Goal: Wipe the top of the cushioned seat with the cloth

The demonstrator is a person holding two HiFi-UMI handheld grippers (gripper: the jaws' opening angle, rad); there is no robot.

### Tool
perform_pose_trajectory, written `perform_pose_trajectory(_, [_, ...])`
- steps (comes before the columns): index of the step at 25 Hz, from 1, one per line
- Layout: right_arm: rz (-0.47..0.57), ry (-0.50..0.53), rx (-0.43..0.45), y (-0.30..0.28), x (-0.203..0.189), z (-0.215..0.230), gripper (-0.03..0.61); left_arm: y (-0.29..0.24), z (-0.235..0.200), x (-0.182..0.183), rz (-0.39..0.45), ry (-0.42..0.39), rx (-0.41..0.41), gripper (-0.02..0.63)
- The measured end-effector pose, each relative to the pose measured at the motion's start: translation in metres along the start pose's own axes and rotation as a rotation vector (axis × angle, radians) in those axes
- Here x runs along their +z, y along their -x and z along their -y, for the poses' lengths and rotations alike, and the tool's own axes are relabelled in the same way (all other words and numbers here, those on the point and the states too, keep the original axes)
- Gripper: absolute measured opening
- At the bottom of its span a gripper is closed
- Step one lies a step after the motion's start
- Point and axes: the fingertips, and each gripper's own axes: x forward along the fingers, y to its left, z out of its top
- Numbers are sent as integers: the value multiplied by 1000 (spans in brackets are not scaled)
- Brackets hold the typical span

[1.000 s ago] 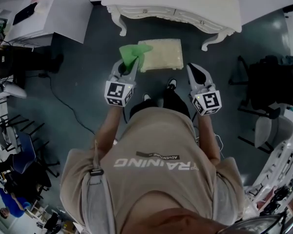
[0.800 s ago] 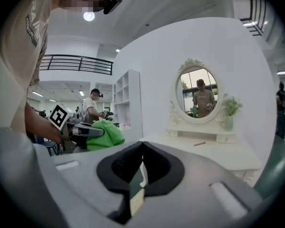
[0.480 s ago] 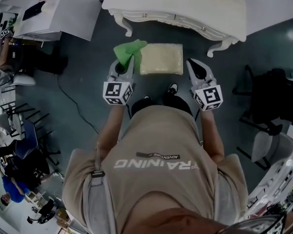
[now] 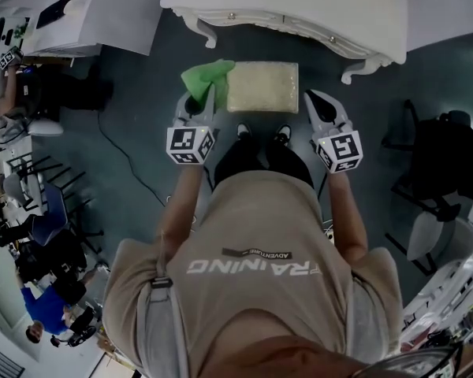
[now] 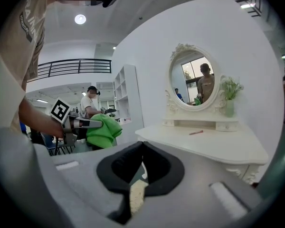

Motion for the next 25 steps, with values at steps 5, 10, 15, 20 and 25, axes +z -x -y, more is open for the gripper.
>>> perform_pose_trajectory(5, [-19, -12, -56, -15, -22, 11, 2, -19, -17, -23, -35, -7, 13, 48])
perform_pose_trajectory(10, [-60, -43, -95, -38, -58, 23, 2, -45, -46, -67, -89, 17, 30, 48])
perform_pose_trajectory(15, [-111, -66, -108, -72, -104, 31, 2, -84, -78, -114, -127, 48, 45, 48])
perform_pose_trajectory(20, [-187, -95, -80, -108, -159, 26, 2, -118, -107, -176, -199, 73, 48, 48])
perform_pose_trajectory(25, [-213, -113, -60, -150, -215, 28, 2, -156, -123, -240, -244, 56, 17, 46])
